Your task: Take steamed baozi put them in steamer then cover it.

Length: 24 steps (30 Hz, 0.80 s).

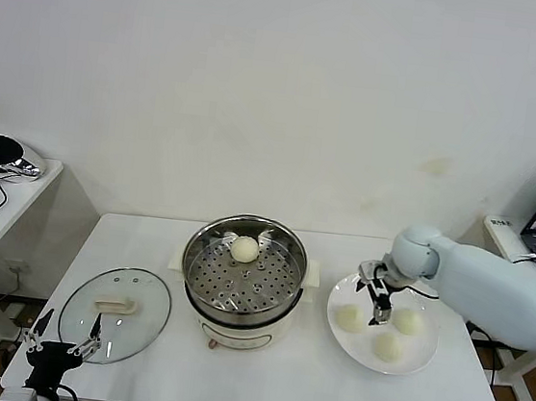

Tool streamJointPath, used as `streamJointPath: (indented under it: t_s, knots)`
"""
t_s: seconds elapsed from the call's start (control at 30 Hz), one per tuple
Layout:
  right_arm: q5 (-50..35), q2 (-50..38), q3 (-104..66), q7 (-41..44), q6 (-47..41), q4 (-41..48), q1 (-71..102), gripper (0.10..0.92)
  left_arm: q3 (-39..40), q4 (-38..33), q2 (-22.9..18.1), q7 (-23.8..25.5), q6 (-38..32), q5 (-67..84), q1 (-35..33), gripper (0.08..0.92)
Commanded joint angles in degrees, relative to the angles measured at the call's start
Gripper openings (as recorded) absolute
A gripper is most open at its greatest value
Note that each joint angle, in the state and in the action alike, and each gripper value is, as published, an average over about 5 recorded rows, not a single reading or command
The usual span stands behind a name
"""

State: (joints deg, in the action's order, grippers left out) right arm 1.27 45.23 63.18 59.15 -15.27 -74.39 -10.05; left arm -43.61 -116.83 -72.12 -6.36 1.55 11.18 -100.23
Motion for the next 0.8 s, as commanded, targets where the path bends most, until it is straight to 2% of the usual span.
streamJointPath:
  t_s: [0.03,0.47,0.8]
  knots:
    - [1.04,1.72,-2.82,-0.9,-0.48,2.36,4.51,0.823,0.01,0.01,0.04,0.01,0.03,-0.03,-0.04,0.823]
    - [1.67,3.47,-5.22,-2.22,0.06,5.05,7.43,0.819,0.2,0.21,-0.02,0.01,-0.03,-0.04,0.27,0.823]
    - [2.12,3.03,-5.59,-1.79,0.0,4.81,6.13,0.695,0.3,0.35,-0.14,-0.01,-0.2,-0.07,0.32,0.823]
